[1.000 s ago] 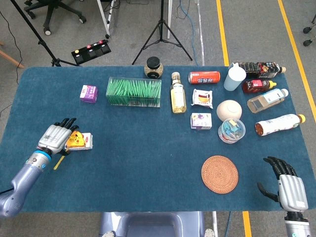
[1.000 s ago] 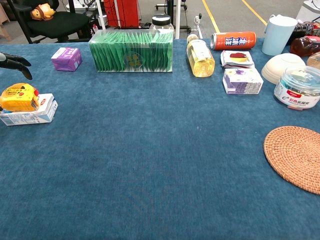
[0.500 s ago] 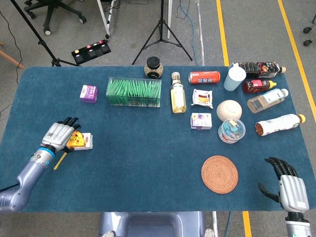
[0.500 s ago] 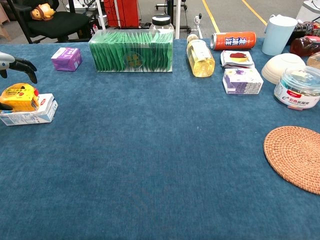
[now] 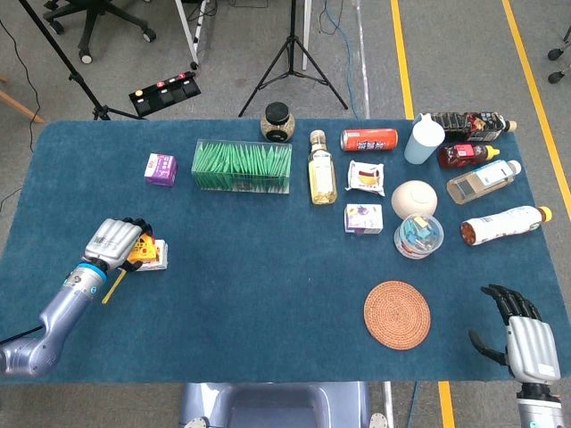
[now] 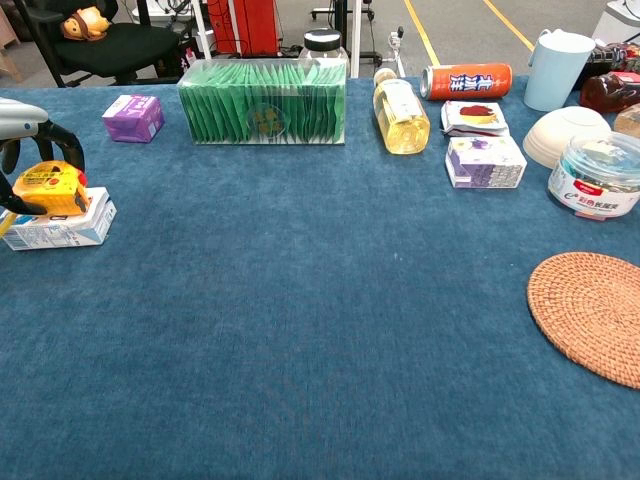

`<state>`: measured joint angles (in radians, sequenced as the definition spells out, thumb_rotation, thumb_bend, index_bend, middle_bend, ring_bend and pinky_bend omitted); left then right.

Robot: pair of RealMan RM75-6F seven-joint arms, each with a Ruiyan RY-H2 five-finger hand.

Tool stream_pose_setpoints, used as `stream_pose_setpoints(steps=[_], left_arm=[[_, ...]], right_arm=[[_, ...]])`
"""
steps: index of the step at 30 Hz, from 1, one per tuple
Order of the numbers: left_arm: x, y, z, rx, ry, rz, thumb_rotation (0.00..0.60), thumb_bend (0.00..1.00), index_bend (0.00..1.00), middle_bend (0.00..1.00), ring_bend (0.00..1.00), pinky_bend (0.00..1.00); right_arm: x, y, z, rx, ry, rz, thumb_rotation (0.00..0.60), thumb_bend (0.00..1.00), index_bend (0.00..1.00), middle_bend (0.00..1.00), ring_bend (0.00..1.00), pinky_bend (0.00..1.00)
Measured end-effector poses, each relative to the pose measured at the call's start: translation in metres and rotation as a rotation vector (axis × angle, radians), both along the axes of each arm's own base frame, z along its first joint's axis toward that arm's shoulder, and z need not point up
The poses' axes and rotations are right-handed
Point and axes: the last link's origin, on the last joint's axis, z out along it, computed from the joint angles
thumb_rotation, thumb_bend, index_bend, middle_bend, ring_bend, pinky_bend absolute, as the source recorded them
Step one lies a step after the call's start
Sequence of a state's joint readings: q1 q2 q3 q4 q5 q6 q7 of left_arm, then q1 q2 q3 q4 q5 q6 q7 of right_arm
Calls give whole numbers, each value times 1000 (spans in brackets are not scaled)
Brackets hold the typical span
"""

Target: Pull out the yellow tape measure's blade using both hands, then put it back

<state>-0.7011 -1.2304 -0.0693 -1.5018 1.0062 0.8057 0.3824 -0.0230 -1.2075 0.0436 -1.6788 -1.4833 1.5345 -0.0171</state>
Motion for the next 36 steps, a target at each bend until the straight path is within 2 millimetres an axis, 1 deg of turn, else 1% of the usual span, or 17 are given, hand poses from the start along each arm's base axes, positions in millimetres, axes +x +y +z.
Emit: stream_pose_setpoints(steps=[3,8,17,22,25,34,36], left_arm=[[1,1,-2,8,-28,-11,600,327,528,388,391,604],[5,0,-1,5,-63,-34,600,328,533,398,403,608],[23,-1,13,-36,-64,-108,600,328,542,409,403,606],[42,-1,19,-72,-66,-169,600,327,544,411,403,595],[56,0,20,-95,-60,-216,600,327,544,411,403,594],[101,2,15,-153,-52,-337,600,327,544,412,405,592],[110,3,14,-163,-51,-355,600,328,544,413,408,592]], right_arm=[[0,0,0,-1,-1,-1,584,276,200,189,163,190],[2,-1,0,0,-11,6,586,276,200,189,163,193],[8,-4,-2,8,-76,42,586,277,198,189,162,193],[14,-7,-4,11,-147,70,582,276,162,189,162,202],[21,-11,-7,22,-204,95,580,277,141,189,162,207],[47,-23,-20,46,-409,154,585,290,117,188,164,221],[54,-27,-25,55,-468,168,584,292,113,186,164,223]])
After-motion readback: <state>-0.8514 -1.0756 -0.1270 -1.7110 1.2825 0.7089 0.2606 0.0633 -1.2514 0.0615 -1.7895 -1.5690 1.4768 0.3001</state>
